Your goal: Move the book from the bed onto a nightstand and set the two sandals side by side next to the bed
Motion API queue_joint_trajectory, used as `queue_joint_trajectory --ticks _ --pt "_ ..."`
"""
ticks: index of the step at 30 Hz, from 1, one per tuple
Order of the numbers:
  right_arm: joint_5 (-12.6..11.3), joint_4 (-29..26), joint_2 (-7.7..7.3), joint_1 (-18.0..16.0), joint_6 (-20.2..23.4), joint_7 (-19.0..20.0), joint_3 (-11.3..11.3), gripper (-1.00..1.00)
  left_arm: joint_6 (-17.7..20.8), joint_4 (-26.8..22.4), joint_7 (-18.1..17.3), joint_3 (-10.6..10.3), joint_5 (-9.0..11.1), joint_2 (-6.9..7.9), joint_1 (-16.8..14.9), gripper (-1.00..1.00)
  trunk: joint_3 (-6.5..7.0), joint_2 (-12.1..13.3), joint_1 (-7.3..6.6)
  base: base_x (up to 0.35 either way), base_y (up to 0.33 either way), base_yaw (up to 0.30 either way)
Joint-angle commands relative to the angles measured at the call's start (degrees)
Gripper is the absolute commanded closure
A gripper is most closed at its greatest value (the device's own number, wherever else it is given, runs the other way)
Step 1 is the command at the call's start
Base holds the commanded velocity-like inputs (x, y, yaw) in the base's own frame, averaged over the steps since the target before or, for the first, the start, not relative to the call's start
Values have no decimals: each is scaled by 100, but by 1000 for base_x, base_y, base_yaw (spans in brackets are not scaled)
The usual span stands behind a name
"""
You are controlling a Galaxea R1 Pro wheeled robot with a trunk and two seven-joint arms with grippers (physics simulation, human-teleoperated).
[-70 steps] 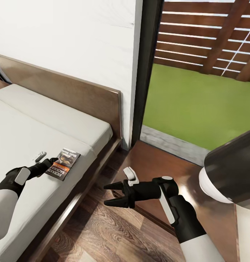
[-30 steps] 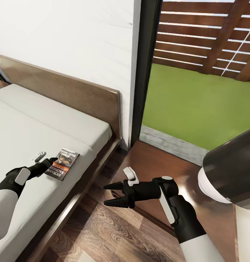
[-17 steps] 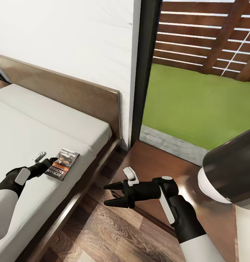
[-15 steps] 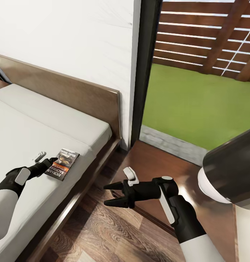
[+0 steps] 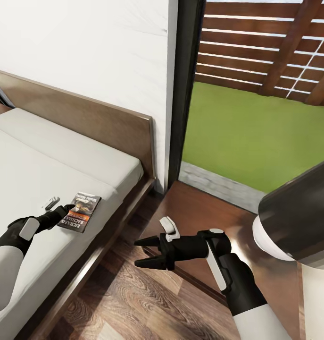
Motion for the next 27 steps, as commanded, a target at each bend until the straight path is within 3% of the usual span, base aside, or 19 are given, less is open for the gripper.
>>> queue_joint_trajectory --ticks 1,27 --pt "-21 -1 0 -3 60 7 3 -100 49 -4 -14 39 19 -3 -3 -100 -3 -2 -1 -6 -9 0" --pt "-18 0 -1 -3 60 7 6 -100 52 -4 -14 39 19 -3 -3 -100 -3 -2 -1 0 0 0"
